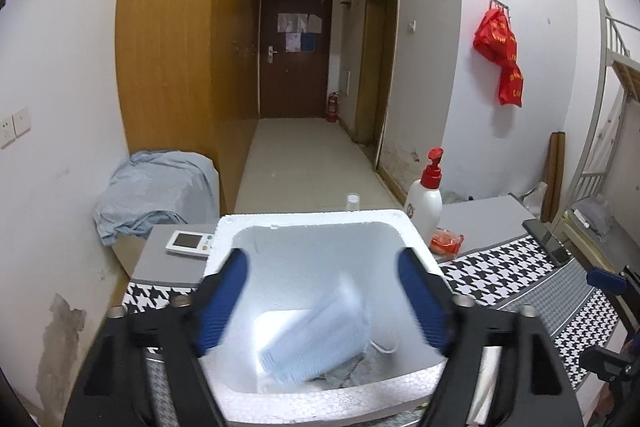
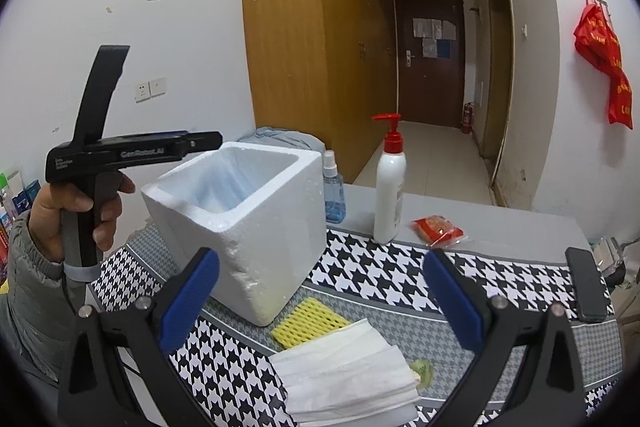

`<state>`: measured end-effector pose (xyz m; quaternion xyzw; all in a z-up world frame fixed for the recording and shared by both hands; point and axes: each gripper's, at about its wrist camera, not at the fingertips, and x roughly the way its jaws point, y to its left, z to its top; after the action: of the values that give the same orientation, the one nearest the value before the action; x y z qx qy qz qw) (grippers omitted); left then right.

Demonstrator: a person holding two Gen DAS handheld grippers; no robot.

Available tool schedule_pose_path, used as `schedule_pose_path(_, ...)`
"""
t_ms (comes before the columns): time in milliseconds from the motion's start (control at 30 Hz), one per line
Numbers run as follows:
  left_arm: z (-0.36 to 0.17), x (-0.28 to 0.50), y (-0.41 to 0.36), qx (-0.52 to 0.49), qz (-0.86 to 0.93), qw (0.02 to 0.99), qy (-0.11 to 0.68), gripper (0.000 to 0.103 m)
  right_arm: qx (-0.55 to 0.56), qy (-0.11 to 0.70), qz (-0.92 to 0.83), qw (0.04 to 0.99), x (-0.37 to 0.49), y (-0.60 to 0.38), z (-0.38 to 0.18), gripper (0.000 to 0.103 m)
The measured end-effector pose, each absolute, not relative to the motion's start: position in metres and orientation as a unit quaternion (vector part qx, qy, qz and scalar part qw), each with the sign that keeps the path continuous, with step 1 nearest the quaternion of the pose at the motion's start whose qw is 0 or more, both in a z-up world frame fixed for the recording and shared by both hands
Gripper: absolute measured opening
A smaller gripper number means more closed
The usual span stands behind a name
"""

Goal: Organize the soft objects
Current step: 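Open the left gripper over the white foam box to drop the mask, then move both grippers away from the box toward the white tissue stack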

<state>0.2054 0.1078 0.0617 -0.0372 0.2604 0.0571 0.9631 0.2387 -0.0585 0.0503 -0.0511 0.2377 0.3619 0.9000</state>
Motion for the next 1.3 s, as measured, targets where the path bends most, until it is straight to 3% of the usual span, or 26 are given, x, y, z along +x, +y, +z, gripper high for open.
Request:
schedule_pose_path(67,0.063,0.201,0.107,-0.033,0.064,0.965,0.252,0.097,-0.046,0.238,0.362,0.900,0.239,-0.061,0.050,0.103)
schedule_pose_path(167,0.067,0.193,0.107,-0.038,0.068,0.968,0.237,0.102,-0.042,0.236,0.361,0.901,0.239,-0.063,0.051,0.103)
schedule_pose_path(367,0.074,0.169,0.101,-0.040,0.064,0.975,0.208,0.102,-0.073,0.216,0.346,0.910,0.227,-0.060,0.052,0.103)
schedule_pose_path(633,0.079,0.134,0.098,-0.048,0.064,0.983,0.168,0.102,-0.013,0.210,0.346,0.914,0.225,-0.075,0.054,0.103)
schedule_pose_path(1300,0.059,0.090,0.073,-0.048,0.042,0.985,0.159,0.102,-0.009,0.197,0.327,0.924,0.201,-0.092,0.050,0.103)
